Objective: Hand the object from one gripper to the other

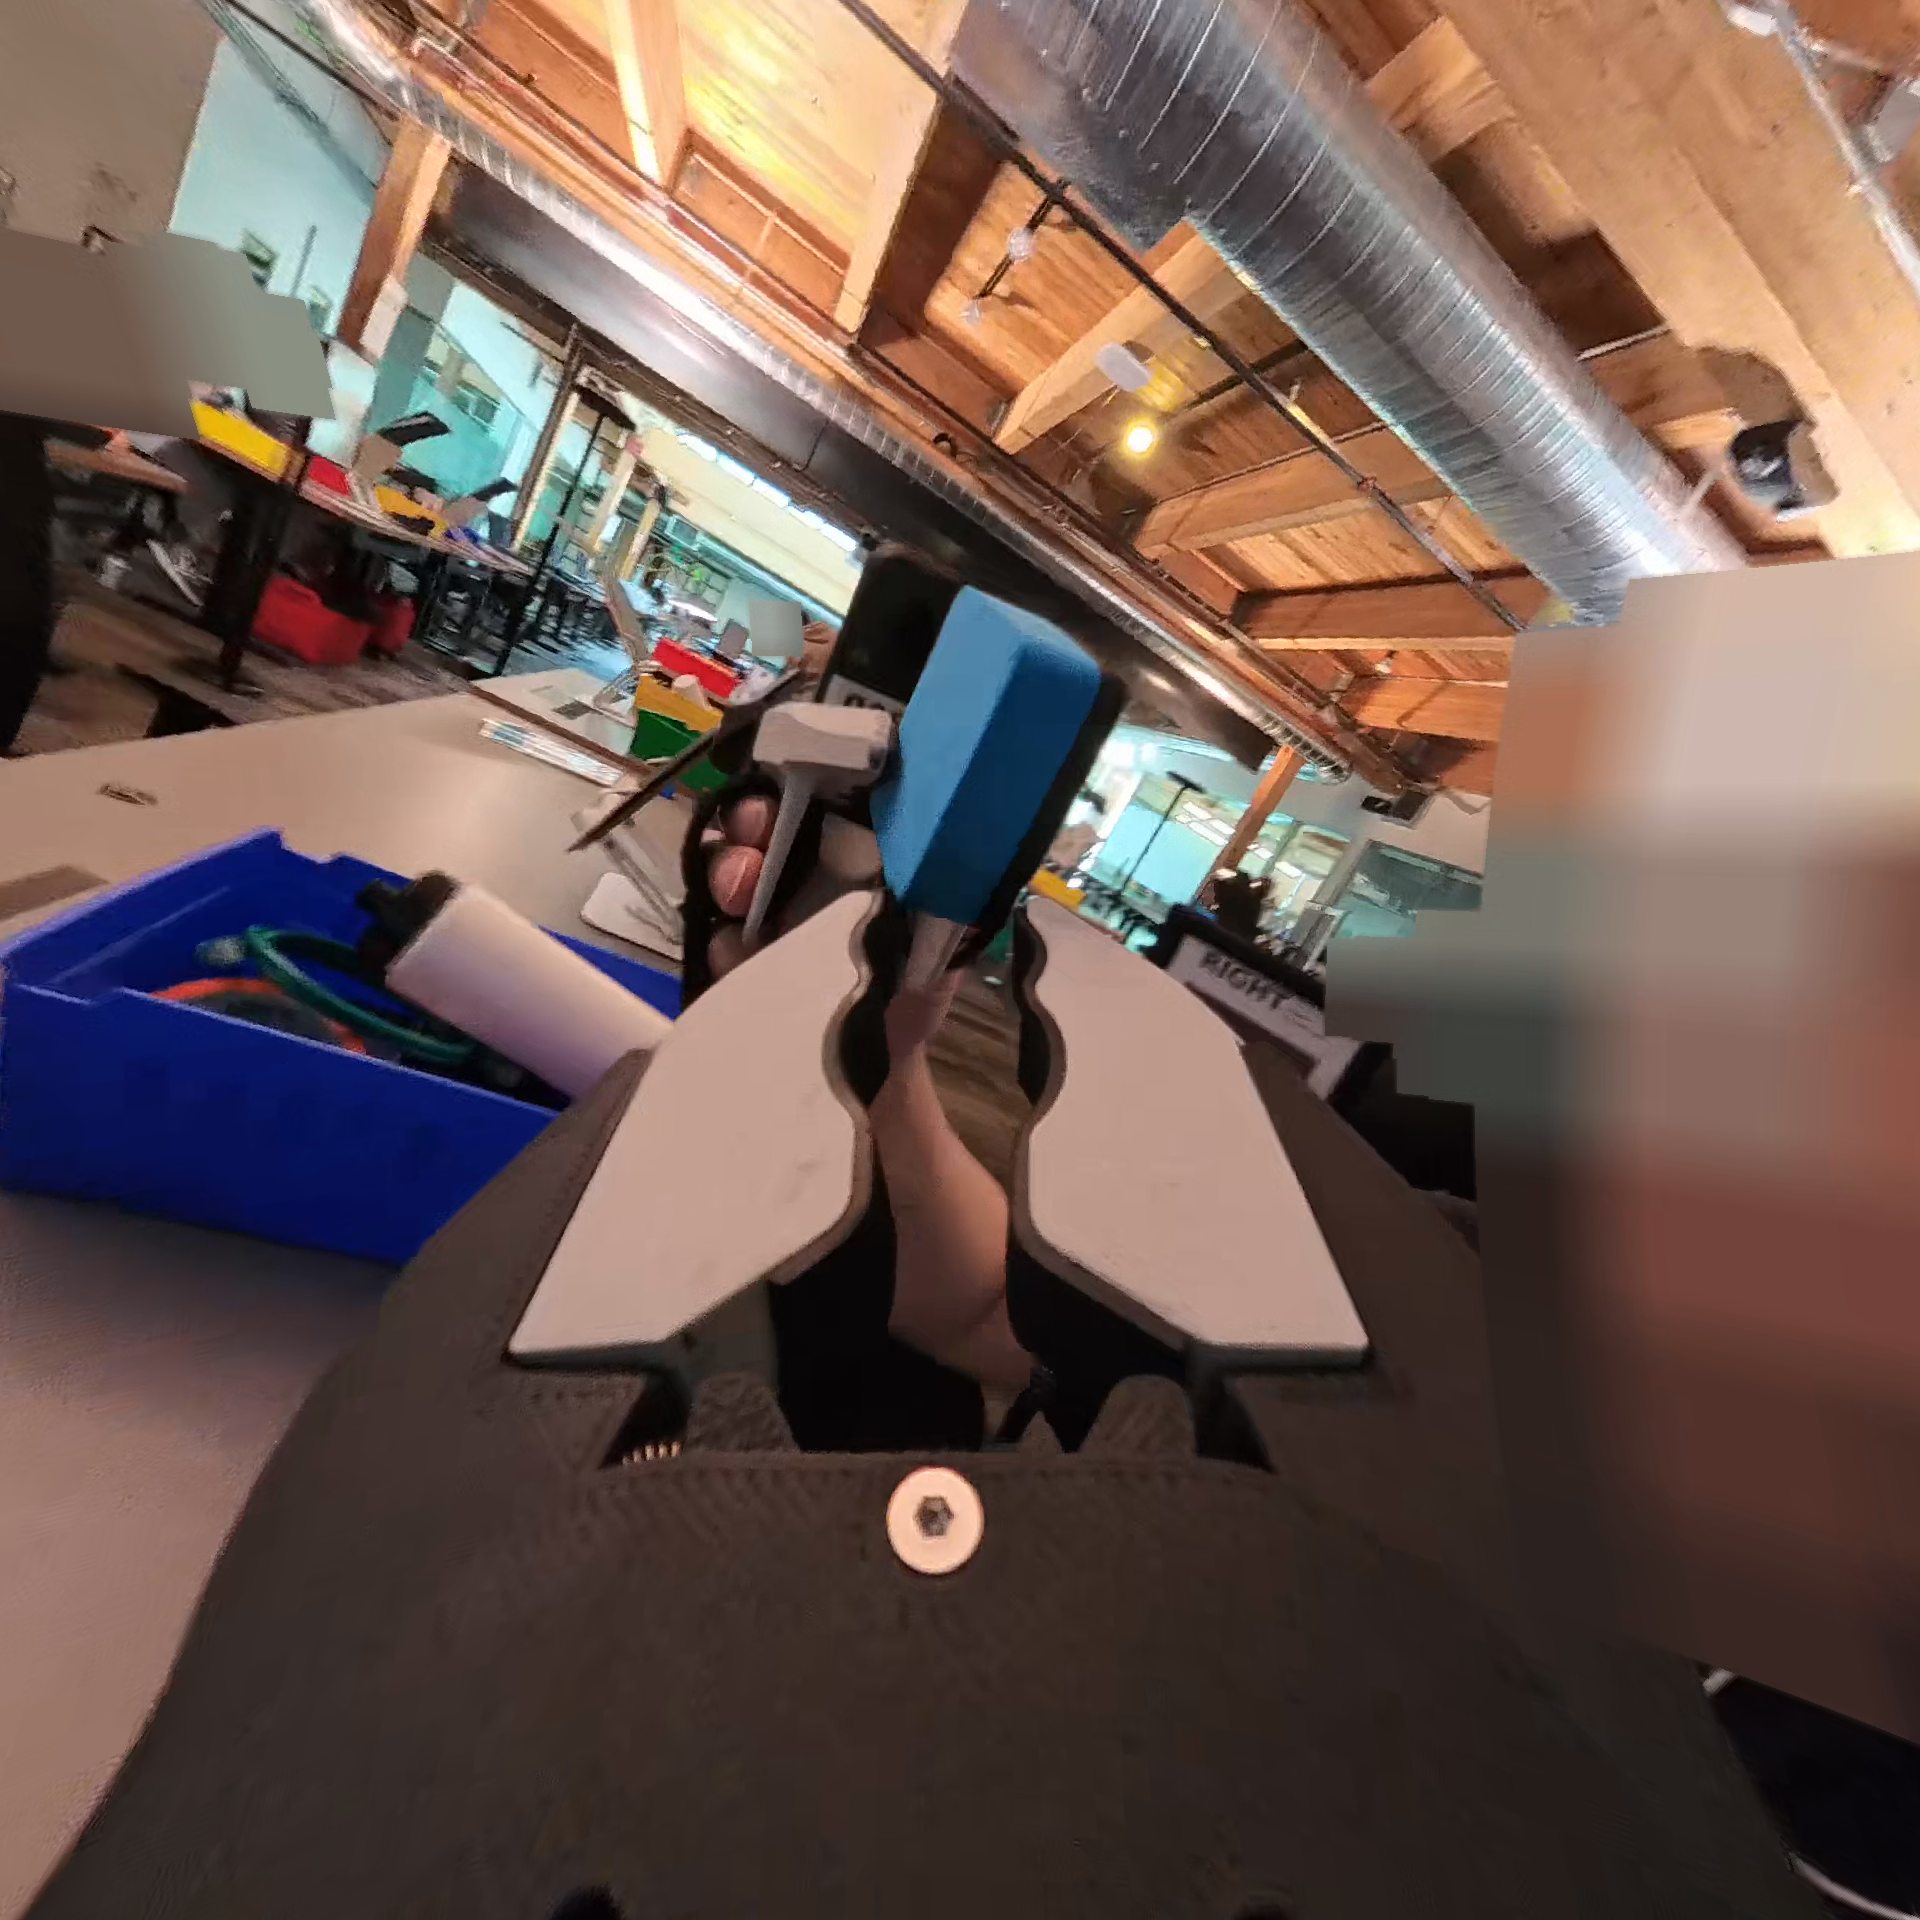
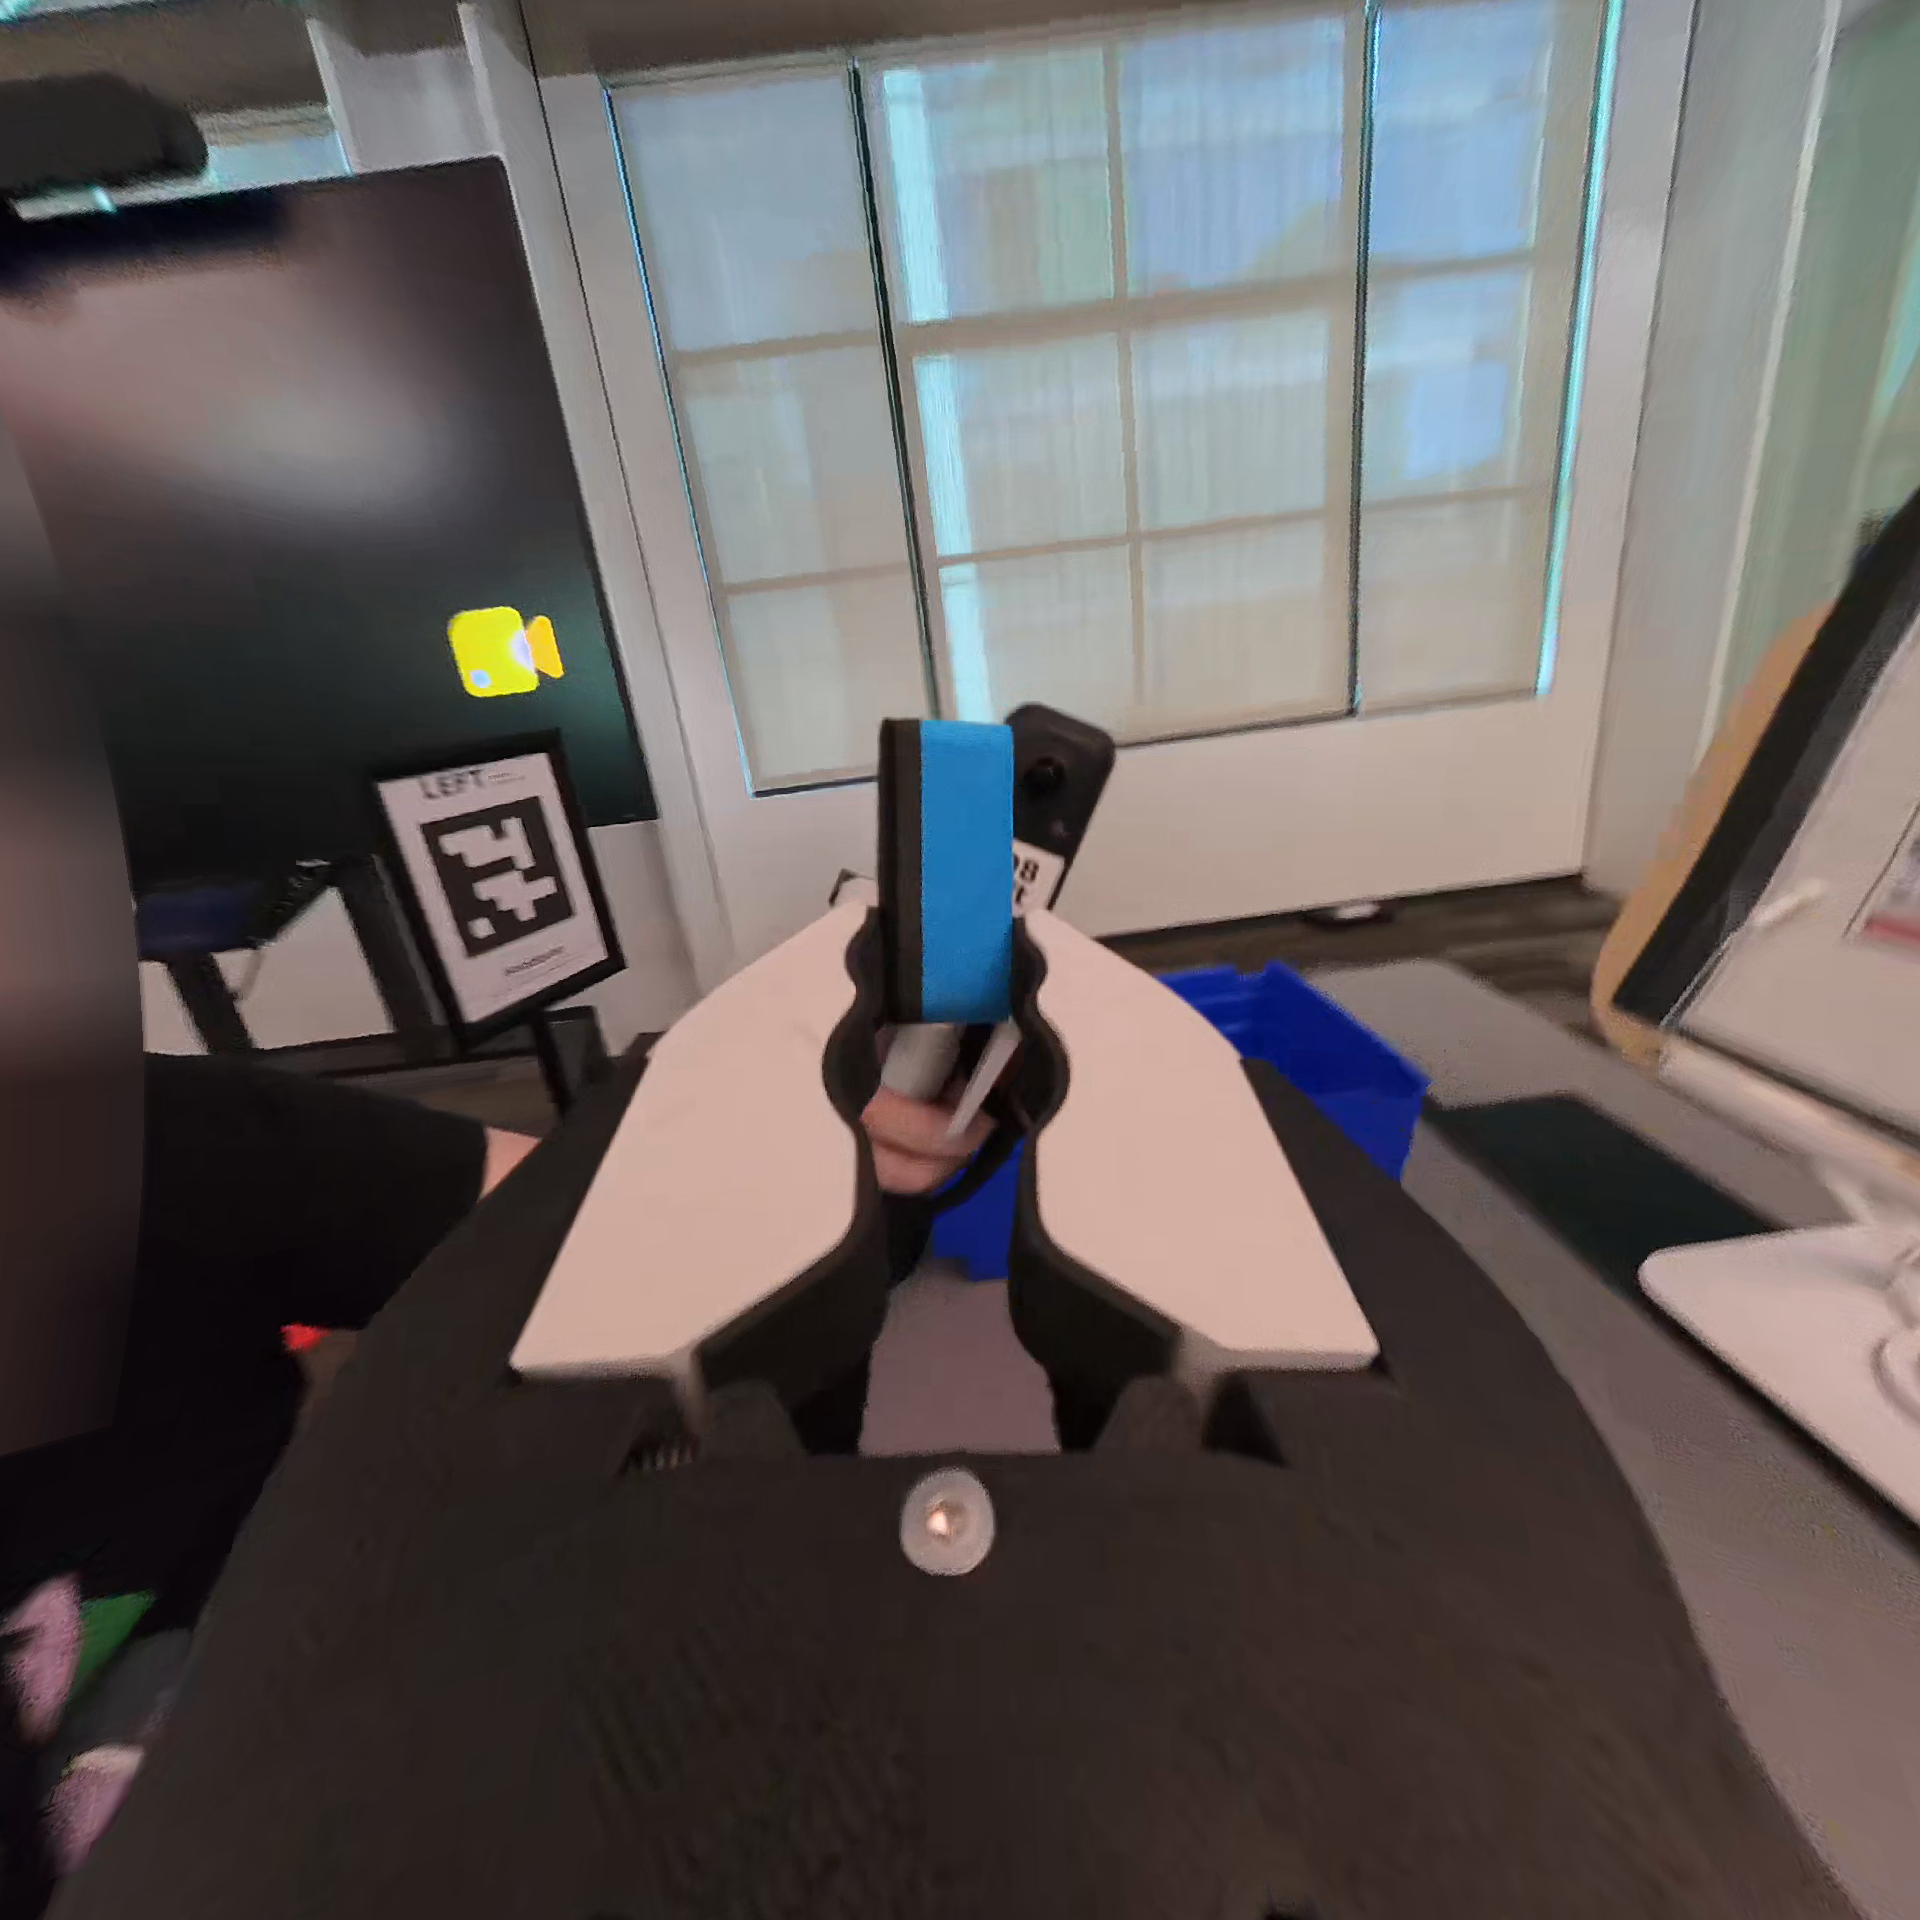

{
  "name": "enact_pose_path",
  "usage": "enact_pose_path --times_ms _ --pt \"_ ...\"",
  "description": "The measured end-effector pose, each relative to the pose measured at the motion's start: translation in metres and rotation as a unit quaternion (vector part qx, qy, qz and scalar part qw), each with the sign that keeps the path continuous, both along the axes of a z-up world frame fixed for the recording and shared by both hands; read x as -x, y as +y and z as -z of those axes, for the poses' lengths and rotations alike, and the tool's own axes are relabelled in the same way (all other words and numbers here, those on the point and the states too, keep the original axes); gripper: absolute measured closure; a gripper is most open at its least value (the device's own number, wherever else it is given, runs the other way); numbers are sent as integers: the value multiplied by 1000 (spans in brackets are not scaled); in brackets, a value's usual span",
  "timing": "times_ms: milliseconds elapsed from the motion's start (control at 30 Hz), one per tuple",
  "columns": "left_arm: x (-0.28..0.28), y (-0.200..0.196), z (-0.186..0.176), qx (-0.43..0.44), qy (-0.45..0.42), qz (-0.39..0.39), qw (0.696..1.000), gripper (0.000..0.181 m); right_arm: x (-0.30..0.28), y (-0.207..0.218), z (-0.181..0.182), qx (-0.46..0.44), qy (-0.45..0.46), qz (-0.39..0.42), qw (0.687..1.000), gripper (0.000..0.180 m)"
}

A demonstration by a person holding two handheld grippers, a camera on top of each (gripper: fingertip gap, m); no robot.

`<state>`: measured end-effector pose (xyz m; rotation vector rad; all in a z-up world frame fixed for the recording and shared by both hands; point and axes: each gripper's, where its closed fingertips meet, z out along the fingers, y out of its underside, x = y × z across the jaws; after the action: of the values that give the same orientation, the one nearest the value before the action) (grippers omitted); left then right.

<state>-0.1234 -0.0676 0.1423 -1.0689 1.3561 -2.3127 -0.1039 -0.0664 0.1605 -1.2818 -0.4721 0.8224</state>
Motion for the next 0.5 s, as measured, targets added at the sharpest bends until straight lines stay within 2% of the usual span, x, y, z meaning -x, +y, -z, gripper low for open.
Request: enact_pose_path --times_ms 67,167,233,300,433,500 --pt "-6 15 6 -71 -22 -73 995 151 -18 2 10 72 32 -33 996 157" --pt "-11 28 19 -239 -59 -173 954 127 -37 -5 33 211 93 -134 964 157" --pt "-11 16 32 -335 -81 -182 921 102 -40 -13 49 272 101 -190 938 157" --pt "-15 -2 48 -411 -93 -170 891 82 -32 -21 74 323 55 -223 918 157" --pt "-20 -36 81 -519 -108 -131 838 83 -6 -38 101 369 -21 -285 884 156" --pt "-20 -46 90 -550 -117 -123 818 89 2 -41 113 389 -55 -289 873 156"
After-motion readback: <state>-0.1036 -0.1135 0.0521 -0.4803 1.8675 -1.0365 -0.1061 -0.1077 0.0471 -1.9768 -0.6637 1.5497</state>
